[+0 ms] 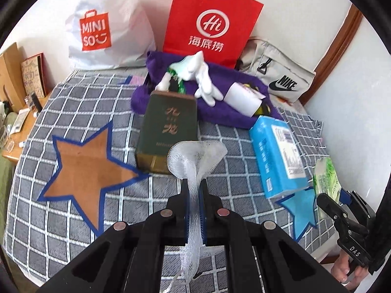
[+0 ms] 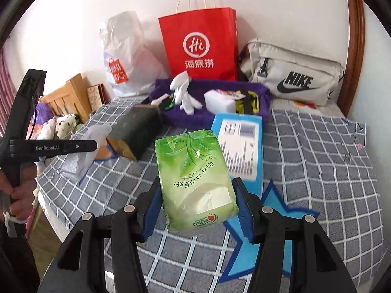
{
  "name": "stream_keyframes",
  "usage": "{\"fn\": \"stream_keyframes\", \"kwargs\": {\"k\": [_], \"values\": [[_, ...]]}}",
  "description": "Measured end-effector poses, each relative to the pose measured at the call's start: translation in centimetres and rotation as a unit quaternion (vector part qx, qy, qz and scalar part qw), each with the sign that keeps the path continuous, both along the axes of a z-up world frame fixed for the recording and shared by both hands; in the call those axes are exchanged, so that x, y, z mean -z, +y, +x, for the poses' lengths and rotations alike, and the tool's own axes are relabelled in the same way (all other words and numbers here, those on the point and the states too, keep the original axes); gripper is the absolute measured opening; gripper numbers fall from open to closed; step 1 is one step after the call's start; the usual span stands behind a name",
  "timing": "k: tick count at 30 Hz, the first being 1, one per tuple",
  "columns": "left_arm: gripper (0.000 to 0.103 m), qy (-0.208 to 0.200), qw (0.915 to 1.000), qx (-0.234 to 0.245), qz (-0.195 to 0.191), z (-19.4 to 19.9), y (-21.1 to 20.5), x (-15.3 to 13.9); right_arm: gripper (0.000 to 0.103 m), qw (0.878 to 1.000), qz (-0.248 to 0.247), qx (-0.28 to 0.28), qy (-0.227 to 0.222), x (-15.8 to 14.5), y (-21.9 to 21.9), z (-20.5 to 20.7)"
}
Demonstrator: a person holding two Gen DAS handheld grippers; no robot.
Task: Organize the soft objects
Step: 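Lift and carry the mesh bag and green tissue packet toward the purple towel with both tools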
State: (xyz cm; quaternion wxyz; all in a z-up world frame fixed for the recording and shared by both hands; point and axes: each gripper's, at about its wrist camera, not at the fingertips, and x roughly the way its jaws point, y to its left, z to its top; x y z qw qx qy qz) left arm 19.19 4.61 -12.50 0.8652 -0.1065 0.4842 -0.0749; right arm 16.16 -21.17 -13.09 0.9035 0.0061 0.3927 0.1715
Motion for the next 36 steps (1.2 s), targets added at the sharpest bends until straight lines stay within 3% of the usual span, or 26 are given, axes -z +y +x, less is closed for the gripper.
{"fn": "stream_keyframes", "kwargs": {"k": [20, 36], "values": [[0.007, -0.022, 0.9997, 0.006, 0.009, 5.5, -0.2, -2.4, 0.055, 1.0, 0.008, 0.011, -0.012, -3.0, 0.9, 6.6], [0.007, -0.005, 0.9999, -0.006, -0.01, 11.6, 1.6, -1.5, 0.056, 0.999, 0.002, 0.033, -0.004, -3.7, 0.9, 13.9]]}}
